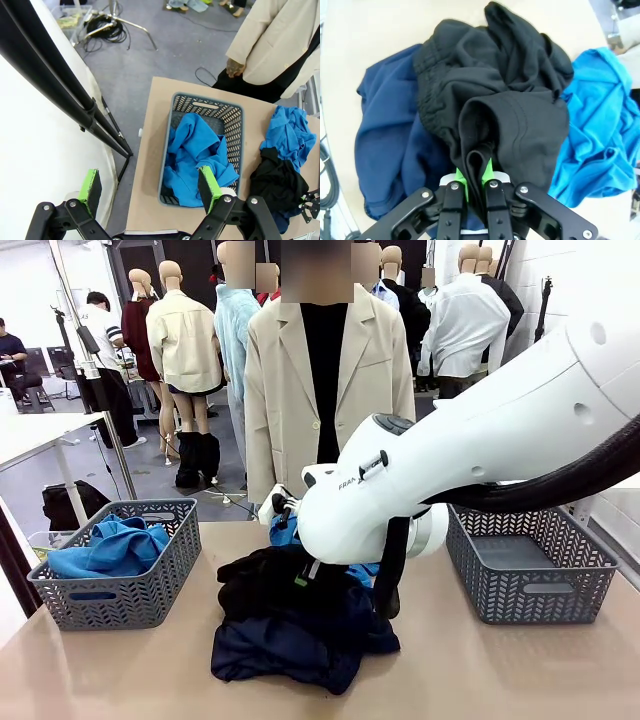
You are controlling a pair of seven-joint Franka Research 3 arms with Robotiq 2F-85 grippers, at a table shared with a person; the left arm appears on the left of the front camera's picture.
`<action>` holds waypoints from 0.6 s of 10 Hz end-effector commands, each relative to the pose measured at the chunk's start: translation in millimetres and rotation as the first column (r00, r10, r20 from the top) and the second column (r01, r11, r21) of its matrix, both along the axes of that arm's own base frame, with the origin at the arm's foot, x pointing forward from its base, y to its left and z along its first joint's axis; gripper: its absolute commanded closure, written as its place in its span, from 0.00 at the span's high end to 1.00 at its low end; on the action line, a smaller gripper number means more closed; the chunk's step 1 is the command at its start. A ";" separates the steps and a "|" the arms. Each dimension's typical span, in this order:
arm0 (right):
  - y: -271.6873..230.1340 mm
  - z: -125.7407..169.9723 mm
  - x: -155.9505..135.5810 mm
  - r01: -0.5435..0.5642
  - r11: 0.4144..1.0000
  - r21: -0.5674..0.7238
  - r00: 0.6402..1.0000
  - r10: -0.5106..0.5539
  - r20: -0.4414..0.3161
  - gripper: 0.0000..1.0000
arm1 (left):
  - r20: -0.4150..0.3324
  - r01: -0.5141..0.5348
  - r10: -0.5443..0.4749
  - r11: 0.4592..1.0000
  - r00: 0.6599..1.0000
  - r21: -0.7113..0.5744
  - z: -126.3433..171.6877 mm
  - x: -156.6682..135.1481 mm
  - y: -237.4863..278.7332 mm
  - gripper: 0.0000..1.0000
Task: Sort the tops and bottoms.
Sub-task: Lift clothes from the center of the table with your right hand.
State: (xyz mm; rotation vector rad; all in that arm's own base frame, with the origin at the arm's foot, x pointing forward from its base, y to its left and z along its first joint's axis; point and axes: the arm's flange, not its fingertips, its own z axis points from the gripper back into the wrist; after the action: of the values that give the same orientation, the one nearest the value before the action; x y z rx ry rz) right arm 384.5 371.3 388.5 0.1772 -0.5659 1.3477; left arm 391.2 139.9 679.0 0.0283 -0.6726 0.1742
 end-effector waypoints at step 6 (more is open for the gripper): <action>-62.6 157.5 27.1 0.089 0.995 0.046 0.993 -0.092 0.076 0.00 | -0.004 -0.002 0.002 1.000 1.000 -0.004 2.0 0.6 1.0 1.00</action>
State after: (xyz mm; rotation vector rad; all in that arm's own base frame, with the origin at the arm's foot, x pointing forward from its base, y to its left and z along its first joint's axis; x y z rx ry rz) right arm 406.3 320.0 498.9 0.1610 -0.6292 1.2716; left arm 391.0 140.3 679.0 0.0282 -0.6727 0.1750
